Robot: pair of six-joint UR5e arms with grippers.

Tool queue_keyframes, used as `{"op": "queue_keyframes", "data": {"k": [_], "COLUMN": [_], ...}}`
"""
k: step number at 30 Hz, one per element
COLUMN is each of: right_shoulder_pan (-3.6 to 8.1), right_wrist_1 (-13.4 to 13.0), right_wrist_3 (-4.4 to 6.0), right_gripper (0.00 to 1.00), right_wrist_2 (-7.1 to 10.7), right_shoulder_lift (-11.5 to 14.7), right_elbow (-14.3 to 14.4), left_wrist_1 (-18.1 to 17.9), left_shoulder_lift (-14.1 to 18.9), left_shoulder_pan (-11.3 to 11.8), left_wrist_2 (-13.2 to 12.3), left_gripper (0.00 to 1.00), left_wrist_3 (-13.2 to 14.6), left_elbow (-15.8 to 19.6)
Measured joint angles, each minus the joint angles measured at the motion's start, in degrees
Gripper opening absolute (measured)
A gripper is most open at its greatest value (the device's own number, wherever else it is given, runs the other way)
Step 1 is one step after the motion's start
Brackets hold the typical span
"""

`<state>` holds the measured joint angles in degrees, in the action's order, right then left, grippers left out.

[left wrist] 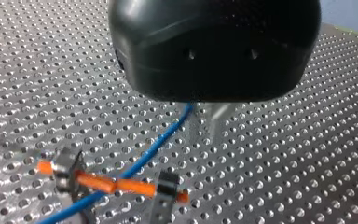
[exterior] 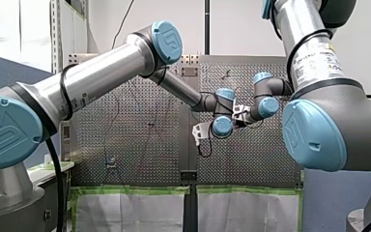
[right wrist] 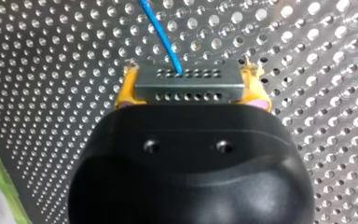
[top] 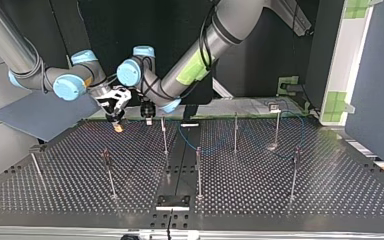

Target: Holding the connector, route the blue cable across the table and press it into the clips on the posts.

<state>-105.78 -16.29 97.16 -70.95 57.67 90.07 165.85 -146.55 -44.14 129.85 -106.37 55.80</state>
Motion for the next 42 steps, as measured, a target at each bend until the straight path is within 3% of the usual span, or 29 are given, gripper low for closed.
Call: {"op": "queue_keyframes", "data": {"k": [10,13,20,30,35,42], "right_shoulder_pan": [0.00,0.00,0.21,1.34,2.01,3.18], "right_wrist_1": [3.30,3.83,4.09,6.17,7.06,8.88], "right_wrist_3": [-1.31,-1.13,1.62,5.87,7.04,7.76], "right_gripper": [0.00,0.00,0.00,0.00,0.00,0.00], "right_wrist_2": [0.02,0.02,0.89,2.79,2.91,2.97], "right_shoulder_lift": [0.58,1.61,4.80,9.44,12.04,15.84], "right_elbow": [-0.65,-0.65,-0.82,-2.06,-2.20,-3.36], "left_wrist_1": [1.70,2.65,6.03,8.11,8.08,8.26], "left_shoulder_lift": [2.12,3.50,6.92,11.95,13.96,15.56], "left_shoulder_pan": [-0.69,-0.76,-0.87,-0.96,-0.90,-0.71], "left_wrist_2": [1.73,3.10,5.83,6.14,6.01,6.06], "left_gripper": [0.00,0.00,0.00,0.00,0.00,0.00], "left_wrist_3": [-0.82,-1.40,-2.93,-1.47,-0.34,0.88], "left_elbow": [-0.25,-0.26,-0.27,-0.27,-0.27,-0.27]}}
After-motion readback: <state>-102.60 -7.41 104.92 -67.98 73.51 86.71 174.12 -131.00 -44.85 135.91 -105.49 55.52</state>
